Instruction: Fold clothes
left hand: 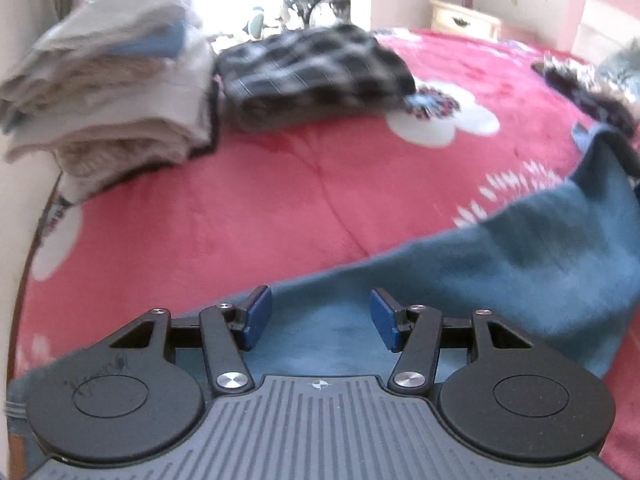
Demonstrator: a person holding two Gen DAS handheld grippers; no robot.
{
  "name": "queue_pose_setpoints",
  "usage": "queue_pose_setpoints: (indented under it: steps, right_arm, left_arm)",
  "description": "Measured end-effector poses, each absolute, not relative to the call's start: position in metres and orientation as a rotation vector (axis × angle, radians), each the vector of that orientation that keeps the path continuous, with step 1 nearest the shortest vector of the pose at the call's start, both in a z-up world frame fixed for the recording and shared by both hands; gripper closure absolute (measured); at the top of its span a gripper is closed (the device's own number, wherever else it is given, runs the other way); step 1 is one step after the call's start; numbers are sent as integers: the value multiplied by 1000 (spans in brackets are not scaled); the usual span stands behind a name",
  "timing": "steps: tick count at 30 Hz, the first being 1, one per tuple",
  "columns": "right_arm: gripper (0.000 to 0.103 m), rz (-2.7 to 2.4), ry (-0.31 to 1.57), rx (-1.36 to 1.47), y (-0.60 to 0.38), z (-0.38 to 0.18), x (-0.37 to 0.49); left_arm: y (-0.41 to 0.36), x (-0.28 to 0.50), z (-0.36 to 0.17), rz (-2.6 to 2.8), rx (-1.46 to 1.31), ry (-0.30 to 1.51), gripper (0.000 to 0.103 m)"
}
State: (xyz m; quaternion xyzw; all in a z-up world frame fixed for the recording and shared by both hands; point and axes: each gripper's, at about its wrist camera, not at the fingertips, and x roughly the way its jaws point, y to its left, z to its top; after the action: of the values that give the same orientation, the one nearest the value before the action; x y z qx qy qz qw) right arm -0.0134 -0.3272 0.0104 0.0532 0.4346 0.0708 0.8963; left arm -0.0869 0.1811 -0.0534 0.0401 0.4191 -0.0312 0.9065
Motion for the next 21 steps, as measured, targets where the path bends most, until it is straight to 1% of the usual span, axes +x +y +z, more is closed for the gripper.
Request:
queue_pose_setpoints:
  steps: [3,6,7,8,9,10,12,14,17,21]
  right_arm:
    - [63,102,895,72,-337,13,6]
    - [61,113,901,-6,-334,19,41]
    - [58,132,907,-37,-331,19,58]
    - [53,161,921,-65,-328,18,76]
    - [52,187,936,-86,-325,15,95]
    - [50,213,951,-106,-322,11,115]
    - [49,267,982,-122,-319,3,152]
    - [44,293,1016,-137,-317,-8,186]
    - [43,331,1073,-220,-307,-28,218]
    - [43,439,1171,-383,-299,-55,239]
  left_arm:
    - [175,-81,-68,-29,103,920,48]
    - [176,-82,-73,-8,85,929,48]
    - [177,-82,-73,-4,82,931,48]
    - [177,-82,-74,0,80,933,48]
    - [177,-82,-74,4,78,934,48]
    - [177,-82,-74,6,78,936,48]
    - [177,-82,-74,6,79,937,47]
    - [178,-82,-75,6,72,937,47]
    - [180,-82,-75,1,66,935,47]
    - [182,-81,-76,-8,58,933,47]
